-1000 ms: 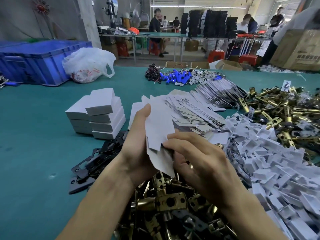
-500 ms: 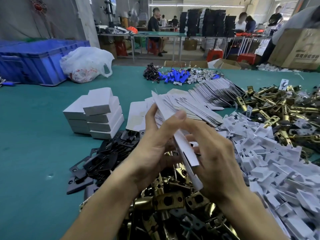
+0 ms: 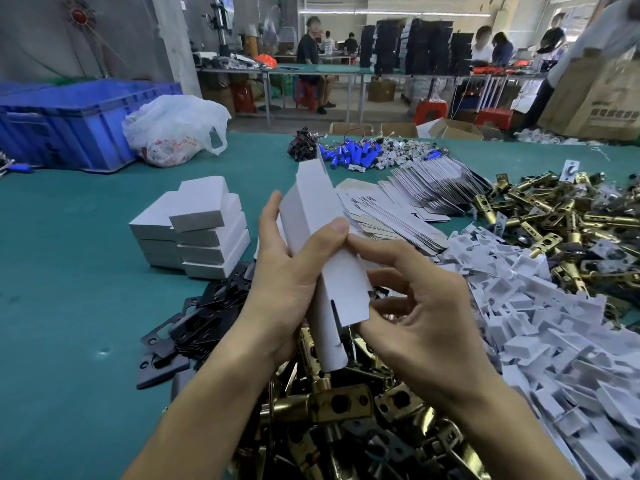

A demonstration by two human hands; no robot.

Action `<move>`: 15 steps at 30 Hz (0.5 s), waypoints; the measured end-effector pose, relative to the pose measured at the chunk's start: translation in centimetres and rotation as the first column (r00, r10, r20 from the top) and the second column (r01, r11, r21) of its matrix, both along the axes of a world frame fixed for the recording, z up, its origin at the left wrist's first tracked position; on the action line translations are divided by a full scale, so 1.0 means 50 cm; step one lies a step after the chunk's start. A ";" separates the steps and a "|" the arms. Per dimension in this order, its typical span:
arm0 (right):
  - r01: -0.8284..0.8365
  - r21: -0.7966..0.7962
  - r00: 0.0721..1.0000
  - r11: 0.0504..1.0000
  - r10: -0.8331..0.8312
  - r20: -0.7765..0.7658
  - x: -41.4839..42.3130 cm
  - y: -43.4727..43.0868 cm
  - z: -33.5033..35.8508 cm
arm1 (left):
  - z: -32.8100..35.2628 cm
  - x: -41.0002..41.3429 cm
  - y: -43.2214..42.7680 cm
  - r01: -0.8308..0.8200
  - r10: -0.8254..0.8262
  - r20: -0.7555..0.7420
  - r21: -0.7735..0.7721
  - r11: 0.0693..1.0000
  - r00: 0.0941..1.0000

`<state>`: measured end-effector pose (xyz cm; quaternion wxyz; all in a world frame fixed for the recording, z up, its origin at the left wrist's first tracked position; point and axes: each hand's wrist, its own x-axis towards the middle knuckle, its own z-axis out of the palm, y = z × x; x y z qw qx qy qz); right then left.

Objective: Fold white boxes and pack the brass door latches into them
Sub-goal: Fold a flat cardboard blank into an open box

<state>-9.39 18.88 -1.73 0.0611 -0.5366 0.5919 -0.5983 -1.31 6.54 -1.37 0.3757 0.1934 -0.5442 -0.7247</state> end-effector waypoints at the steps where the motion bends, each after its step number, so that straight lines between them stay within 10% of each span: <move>1: -0.056 0.045 0.998 0.997 0.054 0.030 0.001 0.002 0.005 | -0.001 0.002 -0.004 -0.033 0.033 -0.013 -0.012 0.999 0.999; 7: -0.179 0.129 0.982 0.975 0.168 0.090 -0.002 0.012 0.023 | 0.005 0.014 -0.013 -0.166 0.174 0.022 -0.215 0.962 0.984; 15: -0.073 -0.156 0.961 0.985 0.111 0.253 0.004 0.002 0.023 | 0.013 0.032 0.016 -0.203 0.463 0.089 -0.814 0.545 0.882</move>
